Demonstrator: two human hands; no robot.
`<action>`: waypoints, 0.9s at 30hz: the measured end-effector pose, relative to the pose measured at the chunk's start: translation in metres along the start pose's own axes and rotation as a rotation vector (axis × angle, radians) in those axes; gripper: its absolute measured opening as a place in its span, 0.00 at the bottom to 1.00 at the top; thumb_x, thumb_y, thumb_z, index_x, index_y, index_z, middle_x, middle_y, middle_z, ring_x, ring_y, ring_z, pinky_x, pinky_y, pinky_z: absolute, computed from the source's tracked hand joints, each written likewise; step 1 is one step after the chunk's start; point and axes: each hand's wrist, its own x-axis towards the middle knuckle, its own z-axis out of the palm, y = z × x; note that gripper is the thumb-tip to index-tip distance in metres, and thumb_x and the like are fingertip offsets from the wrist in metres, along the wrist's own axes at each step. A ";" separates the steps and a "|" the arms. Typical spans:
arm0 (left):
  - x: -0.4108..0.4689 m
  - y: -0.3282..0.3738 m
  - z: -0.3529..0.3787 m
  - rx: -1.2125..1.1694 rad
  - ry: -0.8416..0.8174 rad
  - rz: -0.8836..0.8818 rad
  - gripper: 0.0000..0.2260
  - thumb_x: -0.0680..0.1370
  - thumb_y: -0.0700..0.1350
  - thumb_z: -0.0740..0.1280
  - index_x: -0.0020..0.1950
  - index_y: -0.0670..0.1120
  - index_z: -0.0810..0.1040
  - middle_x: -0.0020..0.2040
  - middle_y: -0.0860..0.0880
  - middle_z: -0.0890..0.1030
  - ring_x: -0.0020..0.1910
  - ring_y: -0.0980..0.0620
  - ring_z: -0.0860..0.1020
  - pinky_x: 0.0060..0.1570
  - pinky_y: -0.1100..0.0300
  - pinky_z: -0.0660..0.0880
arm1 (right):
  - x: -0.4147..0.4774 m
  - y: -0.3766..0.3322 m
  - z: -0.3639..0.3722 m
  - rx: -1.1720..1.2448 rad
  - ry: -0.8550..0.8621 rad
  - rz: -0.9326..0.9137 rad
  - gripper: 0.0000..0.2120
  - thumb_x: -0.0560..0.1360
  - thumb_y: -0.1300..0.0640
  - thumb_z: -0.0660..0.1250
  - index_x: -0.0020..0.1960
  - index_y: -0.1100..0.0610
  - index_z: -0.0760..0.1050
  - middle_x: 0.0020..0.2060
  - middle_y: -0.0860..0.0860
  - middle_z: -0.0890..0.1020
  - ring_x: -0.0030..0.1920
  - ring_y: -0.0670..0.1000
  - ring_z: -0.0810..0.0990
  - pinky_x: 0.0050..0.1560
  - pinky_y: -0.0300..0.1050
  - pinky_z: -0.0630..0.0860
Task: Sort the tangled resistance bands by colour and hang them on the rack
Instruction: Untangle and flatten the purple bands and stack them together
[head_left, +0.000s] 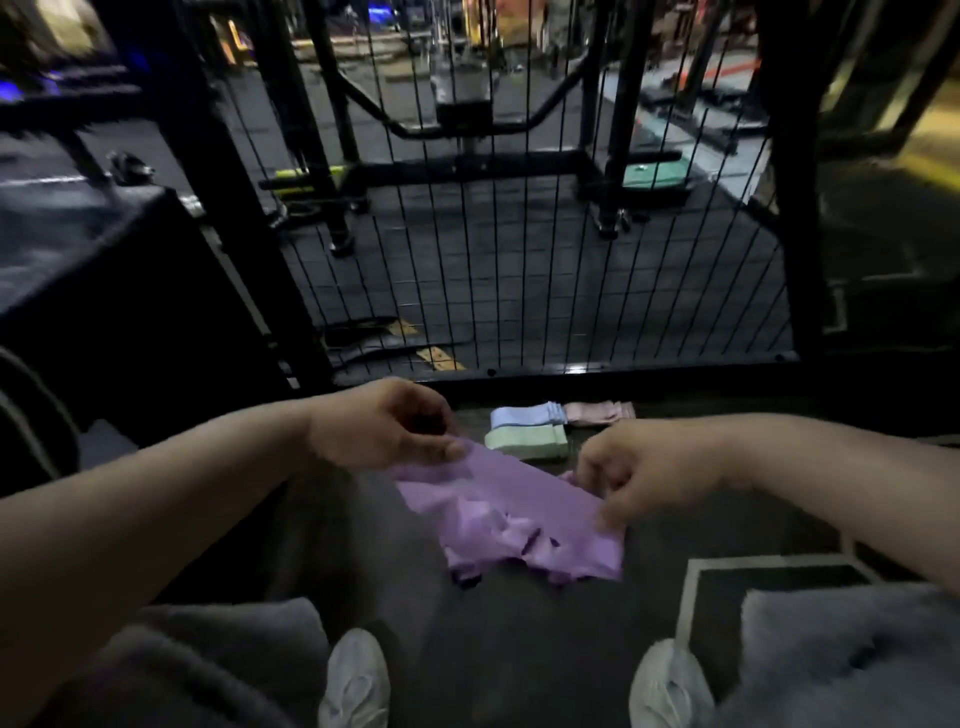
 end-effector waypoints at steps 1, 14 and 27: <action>-0.018 0.005 0.001 -0.008 0.044 0.019 0.10 0.76 0.50 0.73 0.47 0.44 0.81 0.37 0.52 0.81 0.36 0.56 0.78 0.36 0.63 0.74 | -0.018 -0.004 0.003 -0.006 -0.002 -0.003 0.09 0.74 0.52 0.76 0.51 0.50 0.80 0.39 0.44 0.84 0.37 0.40 0.80 0.38 0.34 0.74; -0.140 -0.003 0.048 -0.695 0.480 0.069 0.11 0.68 0.46 0.78 0.37 0.46 0.76 0.33 0.46 0.78 0.30 0.49 0.75 0.35 0.59 0.70 | -0.137 -0.043 0.044 0.597 0.401 -0.115 0.08 0.79 0.57 0.68 0.44 0.58 0.73 0.34 0.55 0.76 0.33 0.52 0.77 0.34 0.45 0.76; -0.147 0.034 0.119 -0.546 0.863 -0.092 0.04 0.80 0.43 0.68 0.47 0.43 0.79 0.37 0.45 0.77 0.34 0.49 0.73 0.35 0.58 0.69 | -0.163 -0.094 0.055 0.897 0.384 -0.479 0.13 0.79 0.50 0.64 0.45 0.56 0.83 0.41 0.51 0.83 0.42 0.49 0.79 0.47 0.46 0.74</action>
